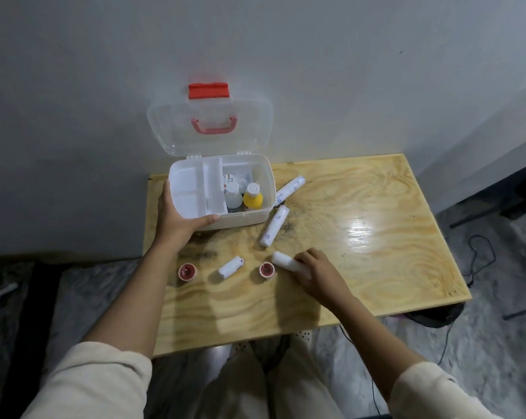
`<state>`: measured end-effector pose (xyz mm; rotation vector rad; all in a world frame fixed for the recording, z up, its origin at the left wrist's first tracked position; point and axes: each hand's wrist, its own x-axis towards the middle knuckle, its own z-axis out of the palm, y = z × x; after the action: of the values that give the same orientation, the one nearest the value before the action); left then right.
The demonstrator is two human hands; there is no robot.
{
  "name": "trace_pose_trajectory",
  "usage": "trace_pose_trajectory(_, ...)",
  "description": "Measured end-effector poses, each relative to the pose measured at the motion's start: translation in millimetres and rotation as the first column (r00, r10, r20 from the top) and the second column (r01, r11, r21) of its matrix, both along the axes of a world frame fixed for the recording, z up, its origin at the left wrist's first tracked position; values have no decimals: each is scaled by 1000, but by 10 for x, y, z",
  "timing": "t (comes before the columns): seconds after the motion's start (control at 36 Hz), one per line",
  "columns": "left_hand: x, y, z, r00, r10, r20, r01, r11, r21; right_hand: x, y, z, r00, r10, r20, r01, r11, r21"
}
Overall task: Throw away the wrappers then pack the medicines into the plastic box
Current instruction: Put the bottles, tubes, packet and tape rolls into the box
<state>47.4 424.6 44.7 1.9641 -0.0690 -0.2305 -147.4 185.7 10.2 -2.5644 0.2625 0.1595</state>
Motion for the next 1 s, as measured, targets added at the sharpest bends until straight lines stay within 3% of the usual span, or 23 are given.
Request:
trace_pose_trajectory(0.17, -34, -15, 42, 1000, 3, -11, -3, 1000, -21, 389, -71, 109, 980, 170, 103, -152, 975, -165)
trace_pose_trajectory(0.31, -51, -32, 64, 1000, 4, 1, -4, 999, -41, 730, -55, 143, 941, 332, 69, -306, 919, -249)
trace_pose_trajectory(0.5, -49, -34, 66, 1000, 4, 1, -4, 999, -45, 831, -104, 136, 899, 436, 43, -410, 871, -269)
trace_pose_trajectory(0.86, -36, 3, 33, 1000, -8, 2, 8, 1000, -26, 847, 7, 1, 901, 429, -65, -429, 857, -286)
trace_pose_trajectory(1.0, -48, 7, 40, 1000, 2, -2, -2, 1000, -26, 821, -21, 4, 909, 414, -41, -407, 863, -300)
